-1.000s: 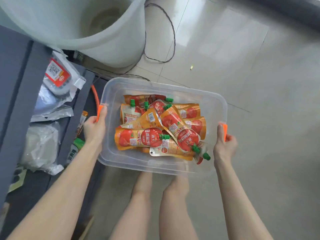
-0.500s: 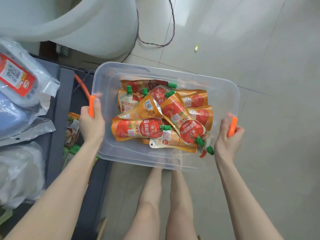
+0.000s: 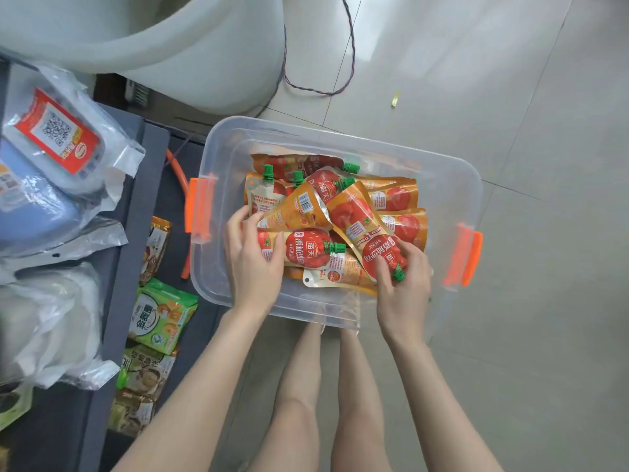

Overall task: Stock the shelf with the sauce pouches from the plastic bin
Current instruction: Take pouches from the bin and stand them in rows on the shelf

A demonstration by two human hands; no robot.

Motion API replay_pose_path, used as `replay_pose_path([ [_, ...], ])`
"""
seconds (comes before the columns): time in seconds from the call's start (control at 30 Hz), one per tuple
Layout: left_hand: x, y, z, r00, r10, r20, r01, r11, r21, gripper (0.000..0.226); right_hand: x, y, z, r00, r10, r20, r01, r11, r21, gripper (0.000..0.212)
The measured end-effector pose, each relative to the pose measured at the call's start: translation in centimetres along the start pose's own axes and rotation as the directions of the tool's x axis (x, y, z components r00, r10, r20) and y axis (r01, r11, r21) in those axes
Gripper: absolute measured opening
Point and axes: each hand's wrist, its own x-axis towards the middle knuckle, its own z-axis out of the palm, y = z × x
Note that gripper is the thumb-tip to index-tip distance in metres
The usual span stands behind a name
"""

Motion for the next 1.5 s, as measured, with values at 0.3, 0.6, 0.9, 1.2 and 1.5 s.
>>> replay_pose_path([
  [0.3, 6.3, -1.5, 3.2, 0.931, -0.011, 0.366, -0.088, 0.964, 0.252, 0.065, 6.2, 0.5, 3.4, 0.953, 0.204, 0.225, -0.101, 0.912, -0.398, 0.064],
  [0.6, 7.7, -1.5, 2.5, 0.837, 0.002, 0.547, -0.096, 0.985, 0.143, 0.045, 5.4, -0.3, 2.9, 0.895, 0.165, 0.414, -0.128, 0.985, -0.115, 0.034],
  [0.9, 5.9, 2.6, -1.0, 0.929, 0.021, 0.37, 0.088, 0.957, -0.276, 0.038, 4.7, -3.9, -3.7, 0.787, 0.13, 0.603, -0.317, 0.924, 0.214, 0.057],
  [1.2, 1.1, 7.0, -7.3, 0.908, -0.137, 0.395, 0.357, 0.744, -0.564, 0.027, 0.4, -8.1, -9.8, 0.747, 0.003, 0.665, -0.329, 0.871, 0.366, 0.059],
  [1.5, -13.1, 8.3, -13.9, 0.873, -0.287, 0.395, 0.485, 0.594, -0.642, 0.047, -5.3, -9.9, -15.9, 0.645, -0.124, 0.754, -0.112, 0.961, 0.254, 0.064],
])
